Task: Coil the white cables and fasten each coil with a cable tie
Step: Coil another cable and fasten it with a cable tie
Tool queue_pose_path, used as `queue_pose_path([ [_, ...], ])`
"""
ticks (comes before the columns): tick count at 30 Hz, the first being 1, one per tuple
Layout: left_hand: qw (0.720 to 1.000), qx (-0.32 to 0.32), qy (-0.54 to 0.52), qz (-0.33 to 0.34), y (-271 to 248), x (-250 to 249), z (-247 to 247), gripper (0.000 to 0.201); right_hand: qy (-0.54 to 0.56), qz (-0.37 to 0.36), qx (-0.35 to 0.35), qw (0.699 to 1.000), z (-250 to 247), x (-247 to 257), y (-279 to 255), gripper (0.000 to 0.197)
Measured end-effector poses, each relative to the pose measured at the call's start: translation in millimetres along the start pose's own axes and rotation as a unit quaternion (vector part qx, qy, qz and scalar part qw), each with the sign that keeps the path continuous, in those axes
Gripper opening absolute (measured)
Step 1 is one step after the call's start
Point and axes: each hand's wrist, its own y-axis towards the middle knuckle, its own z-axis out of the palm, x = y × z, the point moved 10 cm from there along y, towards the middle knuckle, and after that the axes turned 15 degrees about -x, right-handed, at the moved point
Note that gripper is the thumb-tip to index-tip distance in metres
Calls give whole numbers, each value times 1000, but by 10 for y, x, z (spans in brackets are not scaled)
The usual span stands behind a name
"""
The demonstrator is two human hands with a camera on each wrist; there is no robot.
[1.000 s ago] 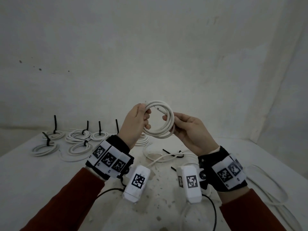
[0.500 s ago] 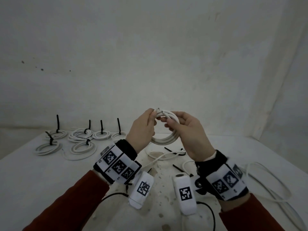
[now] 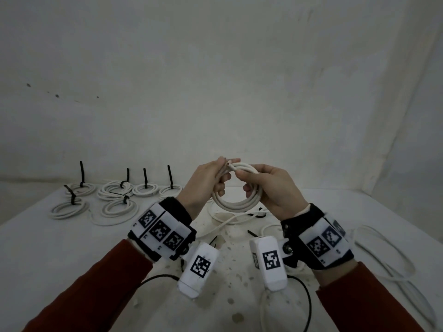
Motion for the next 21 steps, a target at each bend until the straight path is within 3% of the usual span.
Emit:
queue_pose_path([
  [4,997,-31,67,33,-13,43,-43,30,5,2,-12,1000,-16,-121,21,25],
  [14,988,-130,67,46,40,294,-371,6,-77,-26,28,996,93,-330,76,23],
  [18,983,-148,97,49,83,492,-550,16,-159,-44,56,985,184,-505,152,20],
  [21,973,-174,141,47,117,704,-734,23,-270,-53,52,960,83,-695,291,21],
])
